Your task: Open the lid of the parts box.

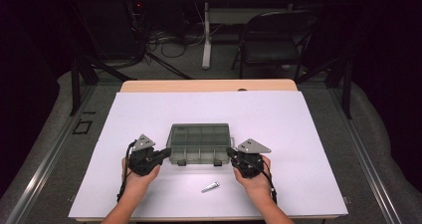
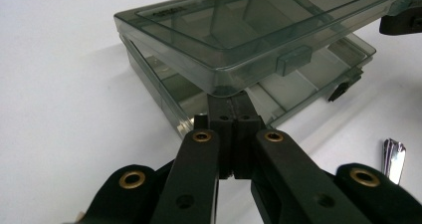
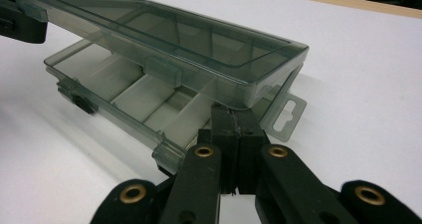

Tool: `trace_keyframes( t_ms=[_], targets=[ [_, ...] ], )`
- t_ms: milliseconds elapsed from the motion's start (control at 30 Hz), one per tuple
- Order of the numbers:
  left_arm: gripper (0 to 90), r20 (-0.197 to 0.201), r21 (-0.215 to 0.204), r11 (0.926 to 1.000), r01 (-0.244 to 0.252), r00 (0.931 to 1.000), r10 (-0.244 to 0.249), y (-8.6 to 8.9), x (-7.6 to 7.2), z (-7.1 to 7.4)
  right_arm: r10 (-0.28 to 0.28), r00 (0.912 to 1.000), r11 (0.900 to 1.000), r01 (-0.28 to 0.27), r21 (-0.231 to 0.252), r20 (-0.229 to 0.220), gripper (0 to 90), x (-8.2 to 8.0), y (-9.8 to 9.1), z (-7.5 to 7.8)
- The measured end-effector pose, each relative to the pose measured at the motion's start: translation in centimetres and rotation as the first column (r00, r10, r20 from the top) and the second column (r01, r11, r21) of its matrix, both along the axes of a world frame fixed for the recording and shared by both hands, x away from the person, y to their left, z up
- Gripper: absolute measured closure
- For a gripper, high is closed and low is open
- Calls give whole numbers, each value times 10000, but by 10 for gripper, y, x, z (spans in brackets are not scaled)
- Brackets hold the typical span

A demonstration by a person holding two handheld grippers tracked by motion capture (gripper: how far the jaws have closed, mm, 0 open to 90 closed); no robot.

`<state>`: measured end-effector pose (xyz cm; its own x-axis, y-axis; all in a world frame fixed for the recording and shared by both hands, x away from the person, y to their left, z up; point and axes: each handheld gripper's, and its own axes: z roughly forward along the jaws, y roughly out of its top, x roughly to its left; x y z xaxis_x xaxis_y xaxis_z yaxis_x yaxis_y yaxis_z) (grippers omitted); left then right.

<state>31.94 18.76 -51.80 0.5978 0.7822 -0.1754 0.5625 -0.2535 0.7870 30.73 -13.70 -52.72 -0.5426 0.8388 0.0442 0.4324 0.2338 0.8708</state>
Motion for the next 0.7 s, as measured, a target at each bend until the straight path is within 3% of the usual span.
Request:
trace_keyframes(
  t_ms=[233, 433, 700],
  targets=[
    [900, 201, 42, 10000, -39, 9998, 38, -1, 9, 14, -84, 9999, 9999, 83, 148, 100, 900, 8, -1, 12],
    [900, 209, -221, 9997, -128, 9997, 133, -4, 27, 32, -105, 9995, 9997, 99, 204, 293, 900, 23, 4, 30],
    [900, 353, -211, 9997, -152, 9992, 160, -8, 37, 44, -285, 9991, 9986, 271, 445, 328, 900, 35, 4, 44]
  ],
)
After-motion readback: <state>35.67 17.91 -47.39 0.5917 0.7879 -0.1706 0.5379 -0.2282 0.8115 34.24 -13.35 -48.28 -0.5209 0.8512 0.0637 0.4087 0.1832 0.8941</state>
